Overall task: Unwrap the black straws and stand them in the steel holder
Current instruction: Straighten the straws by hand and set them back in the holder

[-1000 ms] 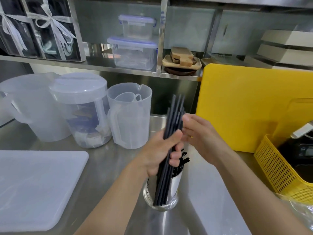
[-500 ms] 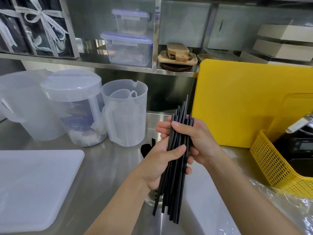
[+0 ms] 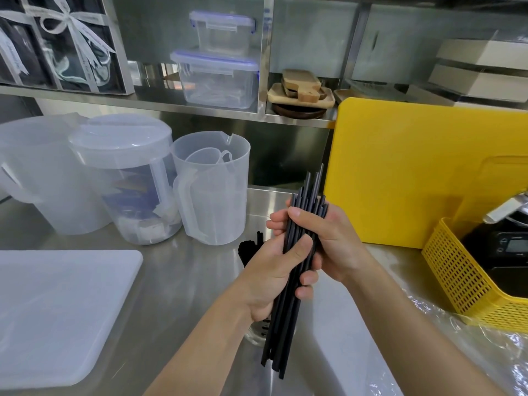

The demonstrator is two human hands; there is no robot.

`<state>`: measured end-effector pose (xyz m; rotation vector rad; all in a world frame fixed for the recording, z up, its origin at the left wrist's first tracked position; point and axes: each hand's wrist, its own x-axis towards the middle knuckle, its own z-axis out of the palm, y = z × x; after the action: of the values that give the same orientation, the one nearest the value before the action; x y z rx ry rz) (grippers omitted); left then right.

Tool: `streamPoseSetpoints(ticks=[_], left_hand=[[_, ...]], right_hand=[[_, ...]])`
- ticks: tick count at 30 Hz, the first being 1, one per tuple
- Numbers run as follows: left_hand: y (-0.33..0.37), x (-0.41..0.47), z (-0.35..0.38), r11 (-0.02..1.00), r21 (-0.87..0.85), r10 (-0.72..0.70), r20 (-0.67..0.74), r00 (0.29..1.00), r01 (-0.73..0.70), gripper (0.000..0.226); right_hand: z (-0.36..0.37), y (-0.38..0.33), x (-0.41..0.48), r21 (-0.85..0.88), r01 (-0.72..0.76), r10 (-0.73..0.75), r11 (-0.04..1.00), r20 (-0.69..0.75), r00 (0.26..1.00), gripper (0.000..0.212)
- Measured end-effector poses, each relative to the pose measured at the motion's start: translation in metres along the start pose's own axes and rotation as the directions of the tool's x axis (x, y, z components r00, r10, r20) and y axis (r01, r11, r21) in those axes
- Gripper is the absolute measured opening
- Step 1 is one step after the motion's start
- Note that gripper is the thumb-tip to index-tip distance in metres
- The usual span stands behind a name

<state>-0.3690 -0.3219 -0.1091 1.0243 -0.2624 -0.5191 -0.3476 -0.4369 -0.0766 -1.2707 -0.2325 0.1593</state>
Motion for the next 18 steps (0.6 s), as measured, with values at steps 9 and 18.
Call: streamPoseSetpoints(ticks=[9, 18], left_hand=[[0.005, -0.003, -0.002, 0.978, 0.207, 0.057, -0.193, 0.98, -0.016, 0.005], [0.001, -0.004, -0.002, 0.958, 0.286, 0.057, -0.138, 0.989, -0.015, 0.011]], right_hand=[[-0.01, -0.01, 0.009, -0.59, 0.187, -0.355, 0.785, -0.181, 0.917, 0.074], [-0.011, -0.03, 0.013, -0.833, 0.152, -0.293, 0.532, -0.013, 0.956, 0.039]])
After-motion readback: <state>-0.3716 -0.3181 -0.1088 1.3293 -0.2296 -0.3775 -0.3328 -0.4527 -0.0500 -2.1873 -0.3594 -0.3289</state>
